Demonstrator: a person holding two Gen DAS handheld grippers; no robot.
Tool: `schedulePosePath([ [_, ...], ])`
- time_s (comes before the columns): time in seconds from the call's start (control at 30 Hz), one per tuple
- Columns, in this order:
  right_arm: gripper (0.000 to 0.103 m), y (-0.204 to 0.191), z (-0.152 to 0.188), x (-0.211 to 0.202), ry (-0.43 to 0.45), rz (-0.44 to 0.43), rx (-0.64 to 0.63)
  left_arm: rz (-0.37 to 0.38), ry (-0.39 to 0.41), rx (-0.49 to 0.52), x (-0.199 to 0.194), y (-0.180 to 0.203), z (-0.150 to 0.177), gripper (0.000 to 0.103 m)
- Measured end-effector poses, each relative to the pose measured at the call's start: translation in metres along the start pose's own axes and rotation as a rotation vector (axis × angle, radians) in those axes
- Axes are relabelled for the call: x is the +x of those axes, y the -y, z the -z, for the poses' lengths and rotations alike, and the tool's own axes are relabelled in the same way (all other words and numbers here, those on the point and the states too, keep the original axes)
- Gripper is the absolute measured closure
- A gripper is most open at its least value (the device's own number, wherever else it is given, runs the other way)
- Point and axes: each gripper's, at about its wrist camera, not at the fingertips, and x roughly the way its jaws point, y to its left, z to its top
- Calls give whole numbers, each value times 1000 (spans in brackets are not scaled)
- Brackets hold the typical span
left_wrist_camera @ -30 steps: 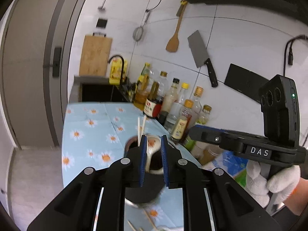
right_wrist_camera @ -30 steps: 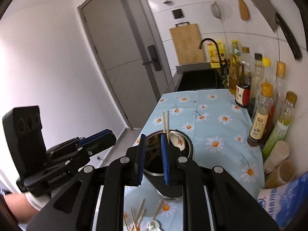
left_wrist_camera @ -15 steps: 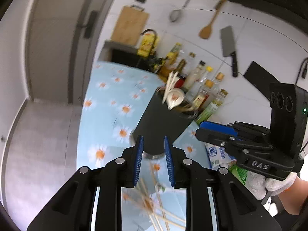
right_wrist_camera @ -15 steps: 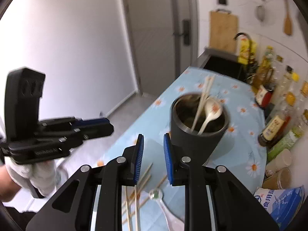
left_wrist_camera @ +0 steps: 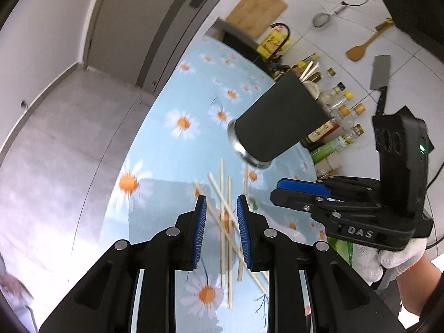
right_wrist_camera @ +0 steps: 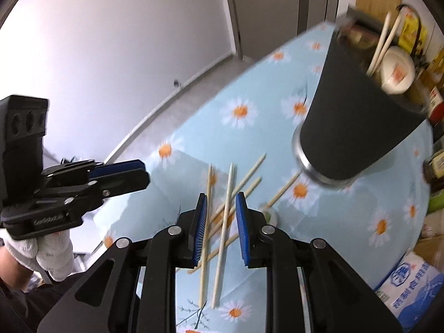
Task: Organize utensils
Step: 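Move both open tools down to the loose chopstick pile, then close the right tool on one wooden chopstick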
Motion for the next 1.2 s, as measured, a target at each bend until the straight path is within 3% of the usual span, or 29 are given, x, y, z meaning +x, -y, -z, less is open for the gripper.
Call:
schedulePosePath([
  [0.37,80,8,4,62,-236,-32,37,-18,-52,-85,12,-15,36,81],
  [0.57,81,-2,-1,72,-281,-1,-29,0,-61,-111,13,-17,47,81],
  [0.73,88,-14,1,97,-369,49,-90,3,-68,-127,16,-22,52,81],
  [1.0,97,-25,-3,106,-398,82,-116,-3,-63,-139,15,-29,50,81],
  [1.2,97,-12,-4,102,-397,59,-81,11,-71,-158,17,-25,47,81],
])
